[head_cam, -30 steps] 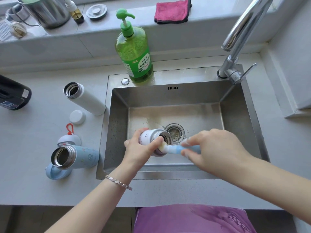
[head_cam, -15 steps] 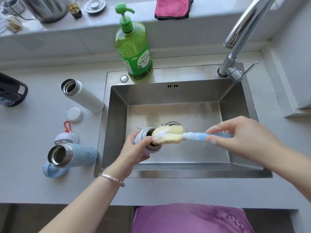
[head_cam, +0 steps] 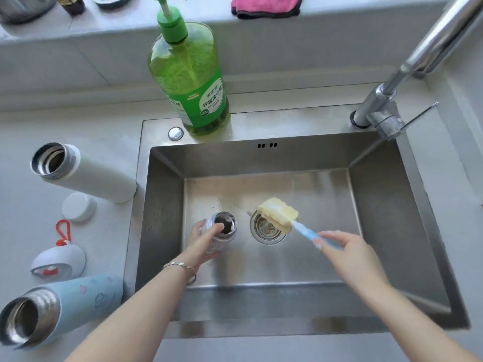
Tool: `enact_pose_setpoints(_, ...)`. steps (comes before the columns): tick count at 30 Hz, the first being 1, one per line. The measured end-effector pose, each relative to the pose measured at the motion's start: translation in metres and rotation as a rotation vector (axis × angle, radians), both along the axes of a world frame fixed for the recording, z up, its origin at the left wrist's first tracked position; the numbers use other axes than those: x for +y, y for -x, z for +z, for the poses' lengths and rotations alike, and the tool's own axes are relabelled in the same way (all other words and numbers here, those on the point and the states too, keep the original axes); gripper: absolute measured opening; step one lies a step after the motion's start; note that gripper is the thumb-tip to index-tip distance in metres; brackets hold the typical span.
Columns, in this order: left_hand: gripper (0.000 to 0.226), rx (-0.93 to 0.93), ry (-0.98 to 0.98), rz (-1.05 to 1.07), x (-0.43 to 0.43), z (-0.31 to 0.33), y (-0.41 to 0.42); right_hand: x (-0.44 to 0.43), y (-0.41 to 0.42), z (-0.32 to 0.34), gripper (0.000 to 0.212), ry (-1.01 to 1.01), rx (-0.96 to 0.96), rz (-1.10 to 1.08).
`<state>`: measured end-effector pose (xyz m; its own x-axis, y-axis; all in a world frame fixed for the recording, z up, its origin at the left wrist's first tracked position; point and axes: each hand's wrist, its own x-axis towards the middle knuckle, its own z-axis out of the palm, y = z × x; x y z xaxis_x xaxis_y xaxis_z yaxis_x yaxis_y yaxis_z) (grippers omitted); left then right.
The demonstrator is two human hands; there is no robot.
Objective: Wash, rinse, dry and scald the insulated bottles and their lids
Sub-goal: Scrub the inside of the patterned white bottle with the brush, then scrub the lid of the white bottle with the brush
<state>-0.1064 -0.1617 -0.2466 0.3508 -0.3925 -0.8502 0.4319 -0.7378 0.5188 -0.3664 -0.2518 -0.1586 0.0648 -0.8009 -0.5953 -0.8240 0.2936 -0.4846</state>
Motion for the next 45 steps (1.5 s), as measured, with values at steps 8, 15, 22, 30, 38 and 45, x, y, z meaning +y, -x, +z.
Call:
enact_pose_setpoints(8, 0.056, 0.018, 0.029, 0.009, -0.017, -0.068, -0.023, -0.010, -0.035, -0.039, 0.033, 0.013, 0.124, 0.051)
enact_pose_setpoints(15, 0.033, -0.029, 0.086, 0.126, -0.019, -0.049, -0.012, 0.008, -0.033, -0.034, 0.028, -0.022, 0.073, 0.032)
enact_pose_setpoints(22, 0.056, -0.359, -0.140, -0.257, -0.001, 0.021, 0.006, 0.018, -0.026, 0.007, 0.015, 0.000, -0.048, 0.071)
enact_pose_setpoints(30, 0.019, -0.649, 0.170, -0.627, 0.063, 0.230, -0.003, 0.029, -0.048, 0.090, 0.011, 0.041, -0.265, 0.293)
enact_pose_setpoints(38, 0.030, -1.020, -0.181, -0.543, 0.124, 0.212, -0.173, 0.045, -0.082, 0.124, 0.016, 0.062, -0.345, 0.440)
enact_pose_setpoints(45, 0.053, -0.867, -0.339, -0.835, 0.147, 0.119, -0.202, 0.070, -0.102, 0.125, 0.011, 0.063, -0.277, 0.446)
